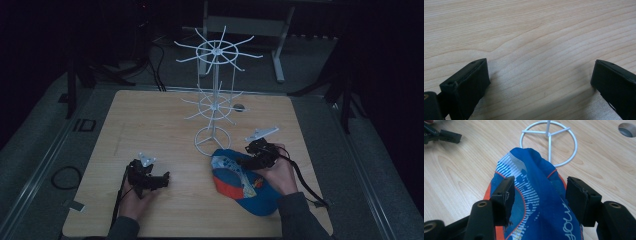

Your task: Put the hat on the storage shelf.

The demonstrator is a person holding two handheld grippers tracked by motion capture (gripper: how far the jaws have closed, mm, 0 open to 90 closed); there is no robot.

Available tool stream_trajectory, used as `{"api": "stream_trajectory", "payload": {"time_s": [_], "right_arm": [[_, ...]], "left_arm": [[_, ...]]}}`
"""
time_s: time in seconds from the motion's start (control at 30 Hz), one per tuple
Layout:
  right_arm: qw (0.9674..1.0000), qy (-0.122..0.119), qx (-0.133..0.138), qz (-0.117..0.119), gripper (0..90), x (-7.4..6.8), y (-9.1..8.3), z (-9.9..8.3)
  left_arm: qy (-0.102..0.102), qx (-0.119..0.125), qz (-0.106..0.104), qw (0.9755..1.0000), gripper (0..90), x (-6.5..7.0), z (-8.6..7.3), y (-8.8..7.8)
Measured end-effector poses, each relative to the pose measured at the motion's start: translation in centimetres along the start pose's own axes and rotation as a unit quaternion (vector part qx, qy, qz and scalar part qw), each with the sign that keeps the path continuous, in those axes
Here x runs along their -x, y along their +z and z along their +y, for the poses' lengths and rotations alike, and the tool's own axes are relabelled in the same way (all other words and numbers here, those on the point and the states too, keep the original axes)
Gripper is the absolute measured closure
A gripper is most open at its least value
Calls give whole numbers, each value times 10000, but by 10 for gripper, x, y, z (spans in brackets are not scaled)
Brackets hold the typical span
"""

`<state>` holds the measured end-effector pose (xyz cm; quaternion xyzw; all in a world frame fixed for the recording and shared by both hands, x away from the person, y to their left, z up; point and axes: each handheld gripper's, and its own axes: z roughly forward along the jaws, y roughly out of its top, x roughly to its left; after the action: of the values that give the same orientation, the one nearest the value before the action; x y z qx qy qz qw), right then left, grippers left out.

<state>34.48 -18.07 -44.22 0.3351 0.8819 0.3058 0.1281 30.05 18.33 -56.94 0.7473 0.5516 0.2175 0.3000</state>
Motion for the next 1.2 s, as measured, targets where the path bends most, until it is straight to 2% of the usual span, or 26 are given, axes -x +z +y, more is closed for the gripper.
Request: {"api": "stream_trajectory", "payload": {"time_s": [0.4, 1.2], "right_arm": [[9993, -257, -260, 25, 403, 0, 12, 11], [9957, -397, -797, 240, 403, 14, 35, 16]], "left_arm": [[-2, 0, -1, 10000, 22, 0, 0, 0], [12, -8, -4, 10000, 22, 0, 0, 0]]}}
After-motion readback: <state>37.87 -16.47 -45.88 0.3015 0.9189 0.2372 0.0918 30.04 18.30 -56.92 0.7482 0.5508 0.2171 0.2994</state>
